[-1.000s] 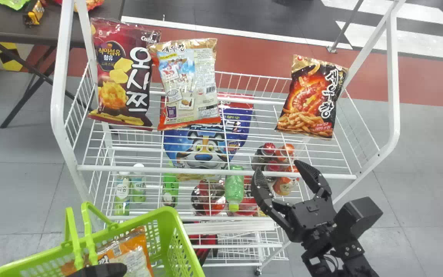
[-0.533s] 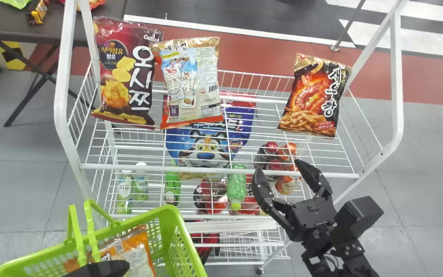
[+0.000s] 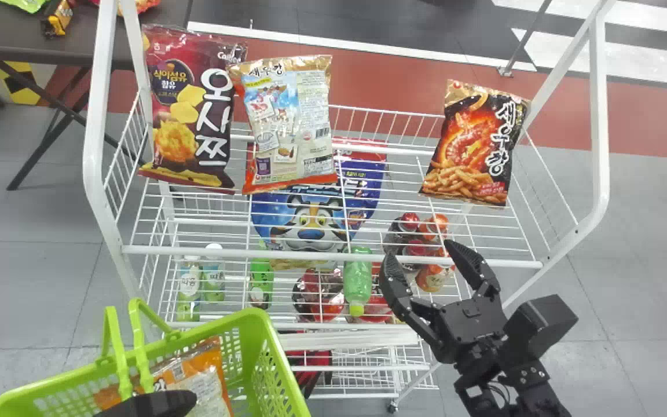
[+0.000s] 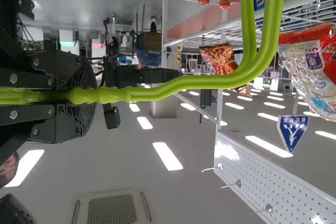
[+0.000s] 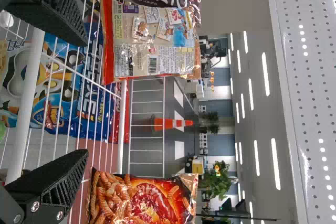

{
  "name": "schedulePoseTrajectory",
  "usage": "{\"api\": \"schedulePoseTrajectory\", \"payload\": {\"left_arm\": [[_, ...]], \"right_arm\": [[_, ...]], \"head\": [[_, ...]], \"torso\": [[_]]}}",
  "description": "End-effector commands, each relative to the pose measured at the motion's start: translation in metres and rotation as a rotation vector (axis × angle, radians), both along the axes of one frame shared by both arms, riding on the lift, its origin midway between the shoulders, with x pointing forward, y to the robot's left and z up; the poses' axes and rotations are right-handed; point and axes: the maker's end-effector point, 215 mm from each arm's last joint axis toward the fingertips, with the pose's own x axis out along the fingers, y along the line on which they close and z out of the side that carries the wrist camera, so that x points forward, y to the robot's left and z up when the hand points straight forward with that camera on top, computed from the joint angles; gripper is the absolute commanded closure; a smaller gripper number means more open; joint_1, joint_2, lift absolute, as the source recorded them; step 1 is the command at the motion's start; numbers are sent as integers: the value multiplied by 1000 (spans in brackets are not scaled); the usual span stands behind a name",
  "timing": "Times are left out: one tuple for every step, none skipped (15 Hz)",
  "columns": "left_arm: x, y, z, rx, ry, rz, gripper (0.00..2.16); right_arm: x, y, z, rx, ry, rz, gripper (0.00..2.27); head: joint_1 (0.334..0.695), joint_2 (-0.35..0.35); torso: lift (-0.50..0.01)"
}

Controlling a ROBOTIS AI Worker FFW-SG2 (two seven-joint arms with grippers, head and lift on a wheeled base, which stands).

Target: Hold basket handle with left hand then pick Gamjakkang with right hand and place into basket

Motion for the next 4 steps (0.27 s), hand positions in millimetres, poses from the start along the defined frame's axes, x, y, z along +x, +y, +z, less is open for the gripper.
{"api": "schedulePoseTrajectory", "payload": {"left_arm": [[-1,0,0,1,0,-2,2145],[-1,0,1,1,-2,-3,2148],[0,0,1,0,-4,-4,2148],[-1,0,1,2,0,-5,2148]], "right_arm": [[0,1,1,1,-2,2,83],[0,1,1,1,-2,2,83],[0,1,-1,1,3,2,83],[0,1,0,1,1,2,83]], "head": [[695,-204],[695,-203],[695,-202],[695,-202]], "torso": [[-17],[-17],[-17],[-17]]}}
